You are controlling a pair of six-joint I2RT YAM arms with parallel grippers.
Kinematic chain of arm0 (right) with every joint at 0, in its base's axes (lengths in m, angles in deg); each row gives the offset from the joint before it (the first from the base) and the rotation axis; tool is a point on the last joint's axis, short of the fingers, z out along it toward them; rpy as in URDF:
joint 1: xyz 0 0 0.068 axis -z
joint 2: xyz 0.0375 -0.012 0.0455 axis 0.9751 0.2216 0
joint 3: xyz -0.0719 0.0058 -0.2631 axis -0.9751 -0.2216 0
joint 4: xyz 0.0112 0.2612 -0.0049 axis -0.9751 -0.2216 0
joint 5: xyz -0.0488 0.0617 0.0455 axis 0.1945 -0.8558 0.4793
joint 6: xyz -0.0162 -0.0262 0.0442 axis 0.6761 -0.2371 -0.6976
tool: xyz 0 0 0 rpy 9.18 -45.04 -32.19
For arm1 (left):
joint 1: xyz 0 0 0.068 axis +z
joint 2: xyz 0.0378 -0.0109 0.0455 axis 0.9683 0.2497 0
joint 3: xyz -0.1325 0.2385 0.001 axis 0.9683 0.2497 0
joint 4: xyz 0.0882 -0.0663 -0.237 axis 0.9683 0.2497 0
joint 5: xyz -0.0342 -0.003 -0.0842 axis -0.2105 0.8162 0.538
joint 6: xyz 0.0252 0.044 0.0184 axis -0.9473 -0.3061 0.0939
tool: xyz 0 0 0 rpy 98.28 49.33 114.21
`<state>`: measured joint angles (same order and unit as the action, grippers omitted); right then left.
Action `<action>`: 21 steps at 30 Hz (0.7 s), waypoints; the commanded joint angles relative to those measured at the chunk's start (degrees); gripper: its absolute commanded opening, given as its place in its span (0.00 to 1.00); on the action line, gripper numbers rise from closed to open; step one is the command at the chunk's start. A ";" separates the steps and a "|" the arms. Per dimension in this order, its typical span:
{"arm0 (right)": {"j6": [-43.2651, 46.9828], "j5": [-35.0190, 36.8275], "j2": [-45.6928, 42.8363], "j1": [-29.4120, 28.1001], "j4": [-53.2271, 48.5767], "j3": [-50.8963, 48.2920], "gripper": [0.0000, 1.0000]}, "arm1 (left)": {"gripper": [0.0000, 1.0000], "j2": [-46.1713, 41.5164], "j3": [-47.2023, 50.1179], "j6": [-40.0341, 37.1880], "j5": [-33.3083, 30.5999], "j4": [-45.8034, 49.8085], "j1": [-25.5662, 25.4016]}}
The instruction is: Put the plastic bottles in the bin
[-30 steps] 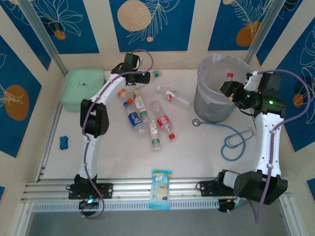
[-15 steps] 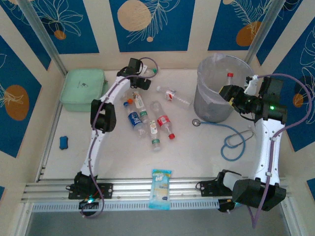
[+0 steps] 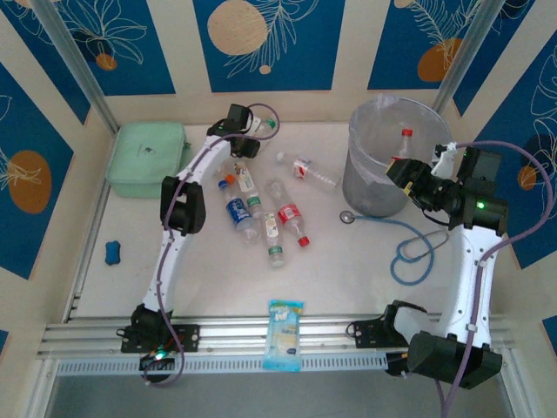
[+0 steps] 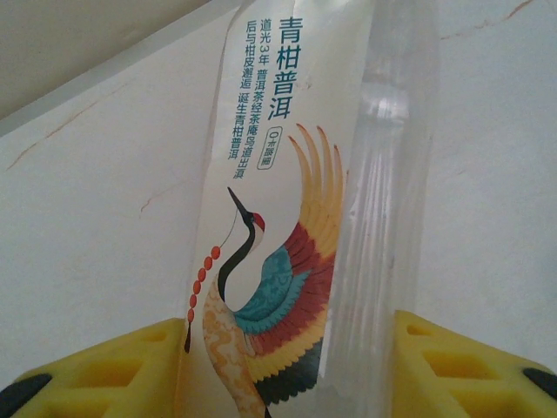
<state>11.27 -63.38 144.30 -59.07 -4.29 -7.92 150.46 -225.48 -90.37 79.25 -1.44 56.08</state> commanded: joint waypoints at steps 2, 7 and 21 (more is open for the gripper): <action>-1.62 -3.44 -2.05 0.22 -1.87 0.14 0.66 | 0.45 -7.17 2.57 0.28 0.38 -0.61 0.46; -5.19 -7.66 -3.84 0.12 1.13 -0.46 0.66 | 0.44 -16.34 9.65 1.97 1.90 -4.38 0.43; -20.96 -9.09 -5.19 -9.43 20.23 -3.63 0.65 | 0.37 -51.32 49.35 15.99 14.89 -16.06 -1.21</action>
<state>-5.12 -72.73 138.24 -64.88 9.96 -12.18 104.06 -184.04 -80.62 89.69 -13.00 55.42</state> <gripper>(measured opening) 0.653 0.488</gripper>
